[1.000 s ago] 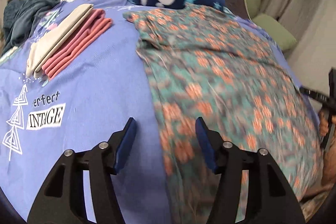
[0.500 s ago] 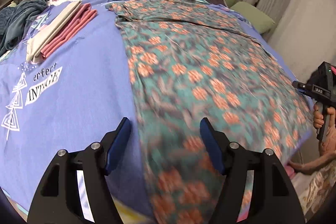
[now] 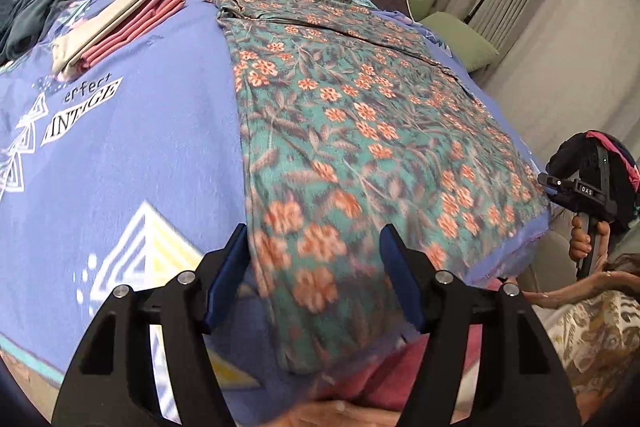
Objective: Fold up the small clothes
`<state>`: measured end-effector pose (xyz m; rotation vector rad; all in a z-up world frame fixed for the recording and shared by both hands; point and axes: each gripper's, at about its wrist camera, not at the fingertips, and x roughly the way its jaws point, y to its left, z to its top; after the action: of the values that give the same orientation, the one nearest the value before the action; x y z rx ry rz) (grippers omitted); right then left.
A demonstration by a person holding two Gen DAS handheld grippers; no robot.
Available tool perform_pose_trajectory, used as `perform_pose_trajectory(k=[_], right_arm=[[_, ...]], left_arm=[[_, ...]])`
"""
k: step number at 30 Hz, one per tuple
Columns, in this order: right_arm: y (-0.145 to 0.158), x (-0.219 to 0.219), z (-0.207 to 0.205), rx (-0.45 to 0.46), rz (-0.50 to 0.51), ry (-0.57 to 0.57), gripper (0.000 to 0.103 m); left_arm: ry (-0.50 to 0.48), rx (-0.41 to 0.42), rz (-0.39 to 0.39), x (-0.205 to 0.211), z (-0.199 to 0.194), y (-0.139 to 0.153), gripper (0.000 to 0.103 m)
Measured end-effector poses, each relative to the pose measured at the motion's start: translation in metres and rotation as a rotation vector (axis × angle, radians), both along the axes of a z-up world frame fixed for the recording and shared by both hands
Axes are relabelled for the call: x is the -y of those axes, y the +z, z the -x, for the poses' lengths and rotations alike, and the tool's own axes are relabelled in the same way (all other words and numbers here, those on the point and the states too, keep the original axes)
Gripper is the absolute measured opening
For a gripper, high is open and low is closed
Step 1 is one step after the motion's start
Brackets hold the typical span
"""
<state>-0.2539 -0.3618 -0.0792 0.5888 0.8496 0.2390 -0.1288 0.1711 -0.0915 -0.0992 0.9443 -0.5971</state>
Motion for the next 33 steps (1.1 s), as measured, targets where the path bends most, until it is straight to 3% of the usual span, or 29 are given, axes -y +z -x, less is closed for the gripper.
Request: perform_pose_trajectory(k=[5,7,9,11,12,13,14,16,20,23,26,28,30,33], right_arm=[[-0.004,0.002,0.007,0.016,-0.026,0.024,0.046],[-0.006,0.002,-0.001,0.025,-0.046,0.011,0.052],[-0.004,-0.004,-0.013,0.037,-0.014,0.015,0.059],[-0.001,-0.015,-0.023,0.028,0.061,0.024,0.059],[0.000,-0.018,-0.025,0.026,0.075,0.018,0.054],[0.001,-0.019,-0.028,0.011,0.059,0.014,0.043],[-0.001,-0.015,-0.031,-0.016,0.008,0.015,0.002],[0.003,-0.002,-0.031,-0.005,-0.139,-0.026,0.003],[0.053,0.024,-0.013,0.206,-0.294,-0.075,0.002],[0.096,0.025,0.007,0.336,-0.253,-0.092,0.002],[0.123,0.020,0.034,0.433,-0.233,-0.077,0.002],[0.136,0.015,0.049,0.481,-0.161,-0.089,0.002],[0.143,0.008,0.055,0.479,-0.046,-0.114,0.002],[0.131,0.010,0.036,0.416,-0.061,-0.118,0.003]], left_arm=[[-0.009,0.000,0.044,-0.005,0.004,-0.004,0.066],[0.017,-0.010,0.074,-0.005,-0.006,-0.004,0.050],[0.055,-0.032,0.092,-0.006,-0.017,-0.007,0.005],[0.090,-0.075,0.147,-0.010,-0.025,-0.013,0.003],[0.102,-0.077,0.175,-0.012,-0.024,-0.012,0.002],[0.107,-0.069,0.184,-0.012,-0.023,-0.009,0.002],[0.110,-0.052,0.190,-0.012,-0.021,-0.004,0.002],[0.100,0.009,0.254,-0.014,-0.015,0.019,0.002],[0.092,0.160,0.346,-0.023,-0.002,0.077,0.002],[0.091,0.273,0.373,-0.025,0.016,0.115,0.001],[0.077,0.338,0.421,-0.030,0.039,0.136,0.002],[0.076,0.373,0.408,-0.030,0.050,0.142,0.002],[0.083,0.382,0.365,-0.026,0.052,0.142,0.002],[0.093,0.319,0.351,-0.021,0.037,0.129,0.002]])
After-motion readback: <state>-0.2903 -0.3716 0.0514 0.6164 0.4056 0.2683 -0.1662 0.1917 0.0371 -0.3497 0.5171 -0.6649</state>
